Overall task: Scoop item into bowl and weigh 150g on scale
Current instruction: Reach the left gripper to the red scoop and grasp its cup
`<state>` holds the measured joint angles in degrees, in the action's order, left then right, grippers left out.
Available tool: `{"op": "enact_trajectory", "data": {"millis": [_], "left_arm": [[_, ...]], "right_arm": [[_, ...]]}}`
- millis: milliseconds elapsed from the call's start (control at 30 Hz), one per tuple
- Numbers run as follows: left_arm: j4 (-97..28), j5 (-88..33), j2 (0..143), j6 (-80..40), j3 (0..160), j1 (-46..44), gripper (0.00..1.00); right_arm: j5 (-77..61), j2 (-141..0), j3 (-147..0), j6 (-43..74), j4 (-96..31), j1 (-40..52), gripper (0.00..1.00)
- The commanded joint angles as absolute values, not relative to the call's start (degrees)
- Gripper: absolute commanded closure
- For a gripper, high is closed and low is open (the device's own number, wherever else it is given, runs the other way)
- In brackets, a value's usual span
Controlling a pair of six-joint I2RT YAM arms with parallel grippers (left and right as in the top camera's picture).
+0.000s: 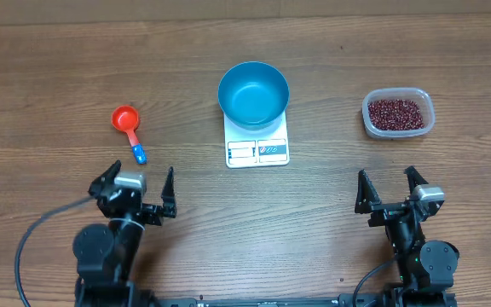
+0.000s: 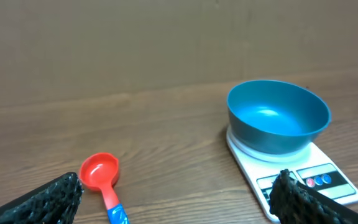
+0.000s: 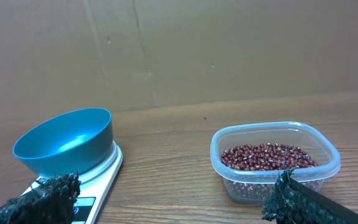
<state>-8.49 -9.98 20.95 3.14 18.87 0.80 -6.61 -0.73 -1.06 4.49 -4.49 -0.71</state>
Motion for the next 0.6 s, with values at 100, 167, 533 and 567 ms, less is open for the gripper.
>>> {"op": "enact_trajectory", "data": {"millis": [100, 167, 533, 567], "left_arm": [[-13.13, -13.82, 31.03, 2.61, 29.58, 0.73, 0.0], [-15.16, -14.09, 34.02, 2.61, 32.75, 0.73, 0.0], [-33.95, -15.4, 52.95, 2.63, 54.89, 0.73, 0.0], [-37.85, -16.21, 56.84, 2.94, 59.29, 0.73, 0.0]], "right_arm": [[-6.04, -0.16, -0.45, 4.54, -4.25, -0.8, 0.0], [-6.04, -0.16, -0.45, 4.54, -4.25, -0.8, 0.0], [-6.04, -0.16, -0.45, 4.54, -4.25, -0.8, 0.0], [-6.04, -0.16, -0.45, 4.51, -4.25, -0.8, 0.0]]}}
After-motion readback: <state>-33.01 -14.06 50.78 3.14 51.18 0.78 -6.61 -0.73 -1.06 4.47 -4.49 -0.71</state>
